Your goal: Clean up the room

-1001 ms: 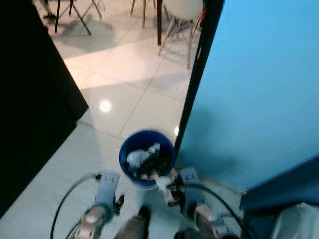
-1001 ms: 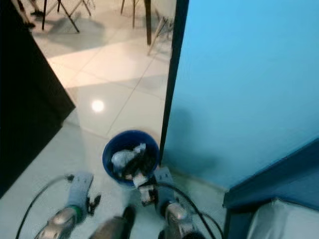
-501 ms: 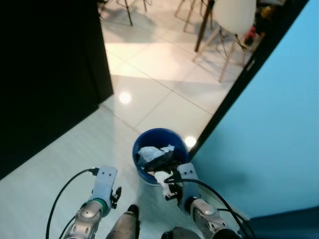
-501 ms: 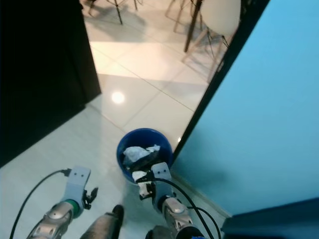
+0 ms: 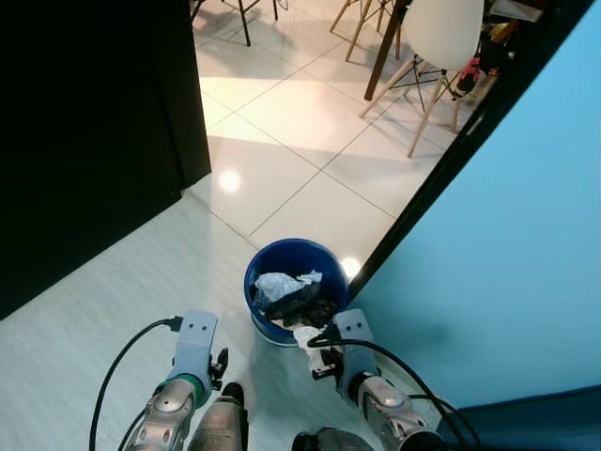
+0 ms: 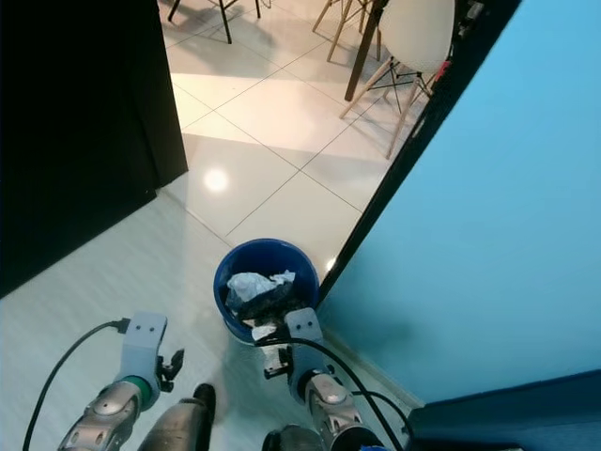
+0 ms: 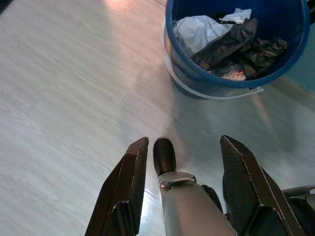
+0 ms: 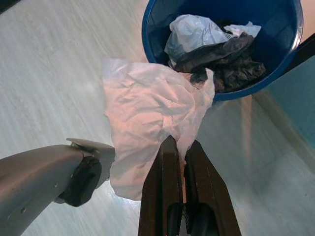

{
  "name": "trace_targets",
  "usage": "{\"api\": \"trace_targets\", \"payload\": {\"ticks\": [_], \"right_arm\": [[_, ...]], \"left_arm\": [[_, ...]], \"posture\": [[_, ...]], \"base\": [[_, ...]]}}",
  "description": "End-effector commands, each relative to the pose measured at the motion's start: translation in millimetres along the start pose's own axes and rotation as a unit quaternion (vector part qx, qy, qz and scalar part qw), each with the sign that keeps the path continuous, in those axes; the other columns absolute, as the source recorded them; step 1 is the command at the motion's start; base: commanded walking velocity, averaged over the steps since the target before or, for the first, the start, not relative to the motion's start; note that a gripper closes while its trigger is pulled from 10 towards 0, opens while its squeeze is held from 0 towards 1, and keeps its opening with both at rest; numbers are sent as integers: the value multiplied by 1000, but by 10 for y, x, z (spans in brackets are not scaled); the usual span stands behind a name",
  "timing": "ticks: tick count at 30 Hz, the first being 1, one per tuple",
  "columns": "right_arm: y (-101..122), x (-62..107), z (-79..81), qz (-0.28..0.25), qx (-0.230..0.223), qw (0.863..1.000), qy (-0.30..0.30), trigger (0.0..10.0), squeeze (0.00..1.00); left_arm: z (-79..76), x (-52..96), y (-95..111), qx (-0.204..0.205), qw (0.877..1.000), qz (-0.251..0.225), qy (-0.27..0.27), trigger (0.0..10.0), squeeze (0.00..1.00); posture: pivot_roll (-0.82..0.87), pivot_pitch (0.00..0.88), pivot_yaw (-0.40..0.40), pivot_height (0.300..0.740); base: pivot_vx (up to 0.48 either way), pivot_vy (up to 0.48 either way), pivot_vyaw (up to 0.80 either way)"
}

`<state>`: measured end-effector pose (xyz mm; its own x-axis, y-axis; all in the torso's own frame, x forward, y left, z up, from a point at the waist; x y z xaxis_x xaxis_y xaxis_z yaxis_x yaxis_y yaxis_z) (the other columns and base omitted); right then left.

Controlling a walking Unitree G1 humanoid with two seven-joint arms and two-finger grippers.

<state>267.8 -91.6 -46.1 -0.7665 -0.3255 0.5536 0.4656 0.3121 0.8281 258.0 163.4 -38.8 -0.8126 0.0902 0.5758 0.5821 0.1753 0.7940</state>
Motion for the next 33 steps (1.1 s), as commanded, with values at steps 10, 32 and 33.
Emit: {"api": "trace_targets", "payload": {"ticks": [10,32,33], "right_arm": [[-112,35,9,16,-5,1000,-9,10000,0],[-144,34,85,24,-13,1000,6,10000,0],[-143,33,90,24,-13,1000,8,10000,0]], "left_arm": [[-36,4,-56,7,1000,17,-15,10000,0],[-38,8,-61,1,1000,21,-22,10000,0],[-36,12,-63,0,1000,20,-22,10000,0]], "posture": [[170,162,-28,740],[177,163,-24,740],[178,163,-25,740]], "base": [[303,0,0],[167,0,-218],[0,0,0]]}}
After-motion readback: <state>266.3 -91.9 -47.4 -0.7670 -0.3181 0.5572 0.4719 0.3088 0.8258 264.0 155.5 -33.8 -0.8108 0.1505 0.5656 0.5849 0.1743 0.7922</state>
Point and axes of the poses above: a point about 5 cm out from each wrist's last joint towards the gripper, its own x axis pointing back from the gripper into the wrist, its own y axis along the axis of the wrist's last joint, z = x × y, the point moved 2 cm from there along -x, pointing out of the wrist towards the gripper, and after that the axes turned 15 degrees about x, right-handed, at the moved point
